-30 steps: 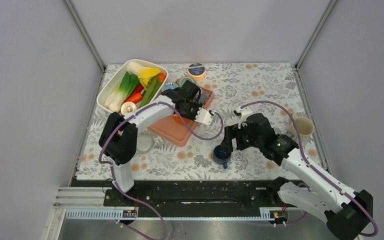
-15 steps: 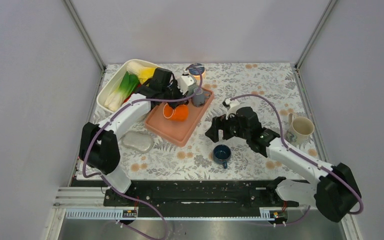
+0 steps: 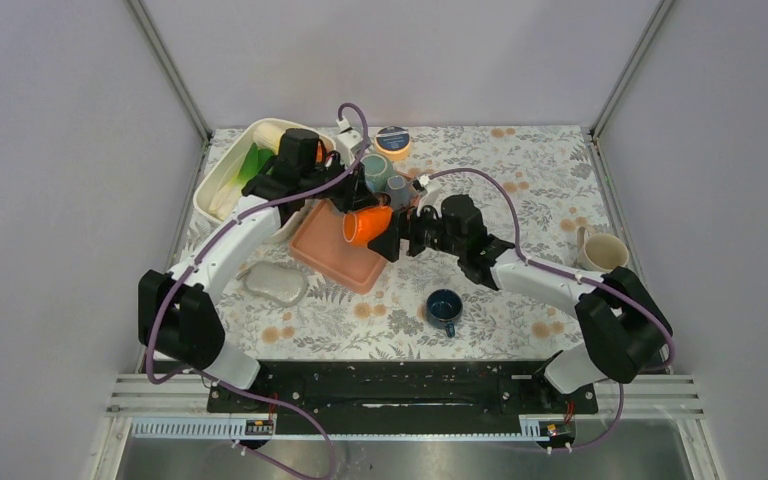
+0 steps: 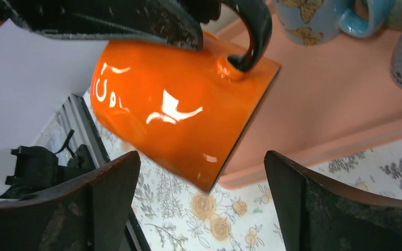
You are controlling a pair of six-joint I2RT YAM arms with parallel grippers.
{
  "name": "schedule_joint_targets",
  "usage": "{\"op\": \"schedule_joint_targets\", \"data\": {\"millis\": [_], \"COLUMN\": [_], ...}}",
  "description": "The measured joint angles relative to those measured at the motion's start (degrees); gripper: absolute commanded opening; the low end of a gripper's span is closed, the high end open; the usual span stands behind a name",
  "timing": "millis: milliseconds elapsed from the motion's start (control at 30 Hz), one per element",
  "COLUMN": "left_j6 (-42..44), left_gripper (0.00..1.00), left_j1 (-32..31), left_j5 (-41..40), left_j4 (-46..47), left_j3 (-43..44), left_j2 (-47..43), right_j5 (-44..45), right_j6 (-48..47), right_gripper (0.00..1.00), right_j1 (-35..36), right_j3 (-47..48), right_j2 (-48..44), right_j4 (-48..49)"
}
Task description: Turn the mug right side up
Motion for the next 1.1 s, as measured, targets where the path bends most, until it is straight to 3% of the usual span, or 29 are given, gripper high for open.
{"op": "schedule_joint_targets", "data": {"millis": [67, 133, 167, 233, 300, 333, 367, 467, 533, 667, 833, 1100], "left_j6": [-2.01, -3.48, -4.28, -4.94, -4.9, -5.44, -5.77, -6.01, -5.18, -2.14, 1.99, 14.03], "left_gripper": [0.0, 0.0, 0.0, 0.0, 0.0, 0.07, 0.3, 0.7, 0.8, 0.88, 0.89, 0.93], "left_j1": [0.31, 0.52, 0.7, 1.42, 2.84, 3.39, 3.69, 4.13, 4.52, 6.27, 5.75, -10.43], "left_j5": [2.69, 4.24, 4.92, 6.62, 7.69, 8.7, 9.35, 10.6, 10.73, 10.45, 8.26, -6.58], "left_j4": [1.14, 2.19, 2.8, 5.11, 7.21, 7.87, 8.13, 7.37, 4.92, -0.26, -4.68, -10.97], "left_j3": [-0.39, -0.72, -0.85, -1.51, -2.54, -3.04, -3.37, -3.32, -3.26, -2.36, 0.66, 5.51], "left_j2": [-0.81, -1.22, -1.31, -1.55, -1.62, -1.6, -1.62, -2.12, -2.67, -4.33, -6.69, -7.61], "right_j5": [-0.98, -2.45, -3.74, -5.92, -7.82, -7.74, -6.05, -1.2, 4.44, 16.46, 30.36, 50.75], "right_j6": [0.37, 0.17, 0.0, -0.04, -0.92, -1.75, -2.82, -10.49, -19.19, -35.58, -50.53, -68.02], "right_gripper": [0.76, 0.46, 0.24, 0.01, 0.0, 0.0, 0.0, 0.0, 0.0, 0.0, 0.0, 0.0], "right_j1": [0.09, 0.42, 0.74, 1.49, 2.38, 3.23, 4.28, 6.32, 8.83, 14.88, 21.51, 31.21], "right_j3": [0.52, 0.55, 0.59, 0.63, 0.83, 1.29, 1.53, 1.77, 2.05, 2.71, 5.49, 17.25], "right_j2": [0.79, 0.85, 0.85, 0.81, 0.28, -0.44, -1.42, -3.06, -3.63, -3.52, -2.05, 8.92], "right_j4": [1.92, 3.82, 5.09, 6.27, 9.05, 9.46, 8.33, 3.45, -3.32, -18.71, -30.71, -39.78]}}
